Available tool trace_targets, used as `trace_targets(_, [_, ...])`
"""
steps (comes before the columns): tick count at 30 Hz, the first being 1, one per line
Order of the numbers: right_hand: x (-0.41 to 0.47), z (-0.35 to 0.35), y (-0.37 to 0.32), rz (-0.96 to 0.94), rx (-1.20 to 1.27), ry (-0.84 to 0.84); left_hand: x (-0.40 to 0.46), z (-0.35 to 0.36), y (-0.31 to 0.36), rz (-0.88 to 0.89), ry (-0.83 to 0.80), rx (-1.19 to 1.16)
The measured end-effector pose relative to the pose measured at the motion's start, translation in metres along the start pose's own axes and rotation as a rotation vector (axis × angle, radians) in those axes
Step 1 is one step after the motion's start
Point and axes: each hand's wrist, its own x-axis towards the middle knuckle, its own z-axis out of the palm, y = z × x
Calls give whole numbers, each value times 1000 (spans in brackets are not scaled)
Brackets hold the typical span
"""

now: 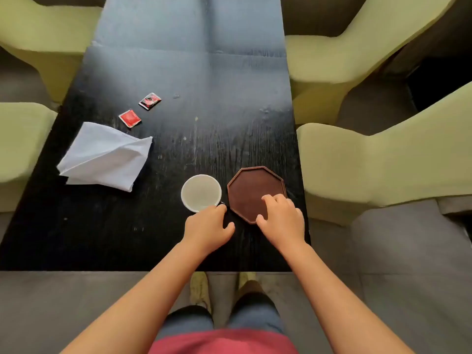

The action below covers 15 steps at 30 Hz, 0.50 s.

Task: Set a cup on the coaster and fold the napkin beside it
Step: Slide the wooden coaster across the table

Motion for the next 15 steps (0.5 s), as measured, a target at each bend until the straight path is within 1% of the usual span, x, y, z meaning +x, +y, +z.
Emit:
trace_targets(2, [11, 0, 10, 27, 23, 8, 8, 7, 7, -93, -3, -64])
trace_targets(4, [22, 6, 23, 13, -39, -3, 16, 17, 15, -140, -20, -46])
trace_targets(7, [44, 14, 43, -82, -133, -14, 28, 33, 32, -185, -63, 28])
trace_targets(9, [57, 20, 57, -120, -130, -27, 36, 44, 42, -244, -79, 33])
trace_targets(12, [74, 27, 76, -109, -72, -98, 44, 60, 59, -408, -136, -110])
trace_targets(15, [92, 33, 90, -137, -74, -133, 55, 71, 71, -547, -106, -271])
